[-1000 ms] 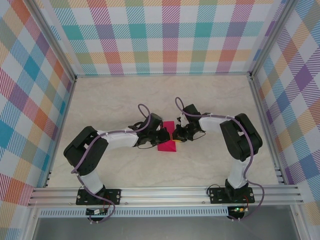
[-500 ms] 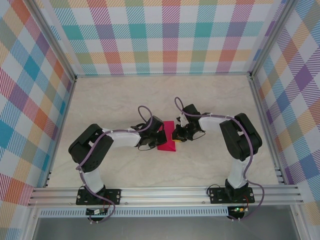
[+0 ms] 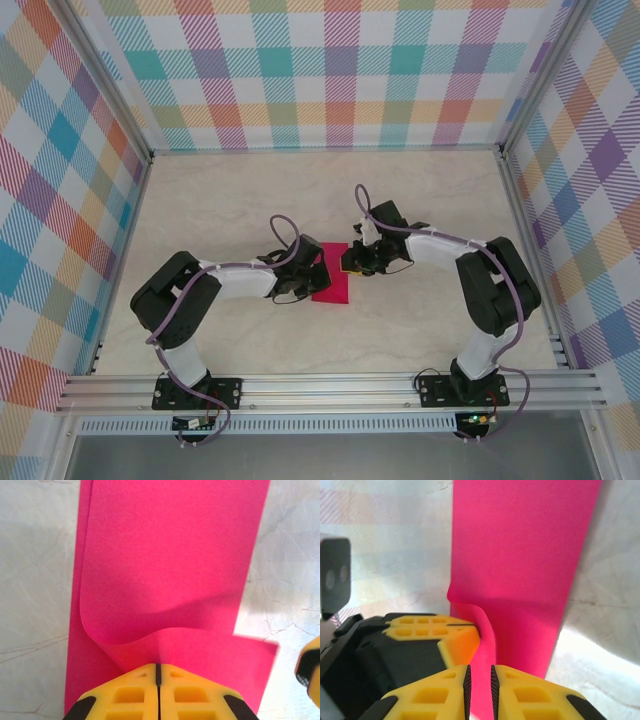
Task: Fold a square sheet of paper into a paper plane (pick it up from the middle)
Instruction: Fold the triangle a second time at the center of the table.
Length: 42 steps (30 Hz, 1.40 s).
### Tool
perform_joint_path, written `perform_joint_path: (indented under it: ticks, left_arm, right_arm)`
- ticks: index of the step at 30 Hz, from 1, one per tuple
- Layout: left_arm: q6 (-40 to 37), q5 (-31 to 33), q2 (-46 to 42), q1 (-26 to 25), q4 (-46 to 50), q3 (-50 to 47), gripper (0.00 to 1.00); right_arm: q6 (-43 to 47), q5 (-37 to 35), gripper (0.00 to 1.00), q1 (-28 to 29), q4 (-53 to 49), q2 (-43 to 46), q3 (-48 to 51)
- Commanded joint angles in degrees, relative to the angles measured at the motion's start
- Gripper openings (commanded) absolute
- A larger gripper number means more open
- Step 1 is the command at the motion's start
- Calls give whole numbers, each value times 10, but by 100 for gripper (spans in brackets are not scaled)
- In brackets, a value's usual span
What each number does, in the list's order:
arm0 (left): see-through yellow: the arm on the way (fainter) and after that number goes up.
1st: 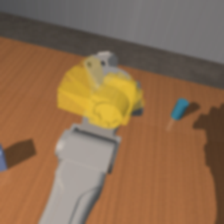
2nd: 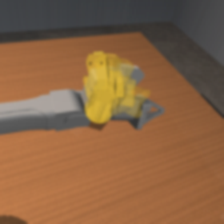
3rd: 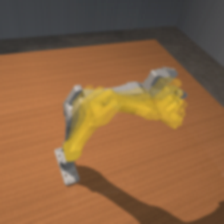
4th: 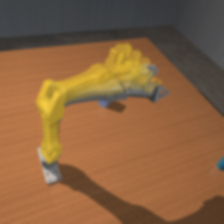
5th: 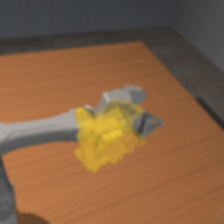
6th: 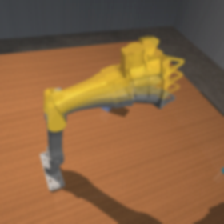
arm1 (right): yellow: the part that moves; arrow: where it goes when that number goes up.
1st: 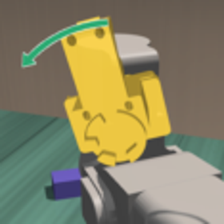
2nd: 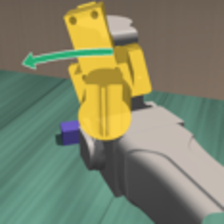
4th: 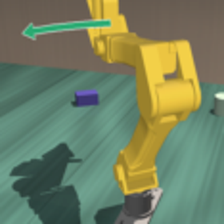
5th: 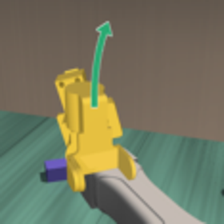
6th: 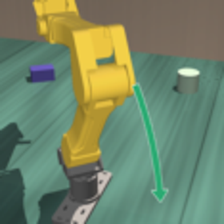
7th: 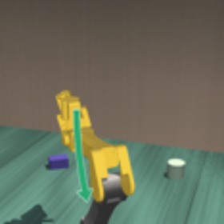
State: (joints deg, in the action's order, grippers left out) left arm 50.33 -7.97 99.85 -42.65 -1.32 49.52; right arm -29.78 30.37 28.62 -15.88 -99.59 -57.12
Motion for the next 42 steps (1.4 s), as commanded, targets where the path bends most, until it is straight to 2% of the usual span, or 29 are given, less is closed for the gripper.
perform_joint_path:
  ticks: [1,8,16,19,29,38,42]
  left_arm:
    - [5,-13,-23,6,-9,-9,7]
    - [4,-13,-15,6,-10,-11,7]
    - [5,-11,1,6,2,4,7]
    - [11,-7,8,6,7,5,7]
    - [24,9,10,6,22,7,7]
    - [22,2,5,6,24,5,7]
    - [20,-2,2,6,22,2,7]
  right_arm:
    - [-5,38,18,4,-3,11,33]
    - [-2,67,16,17,-5,41,64]
    - [-11,5,17,22,-15,88,89]
    - [-6,1,17,30,-15,100,88]
    - [15,-44,16,87,-38,58,62]
    - [1,-65,15,91,-44,38,48]
    - [-8,-49,15,91,-33,44,46]
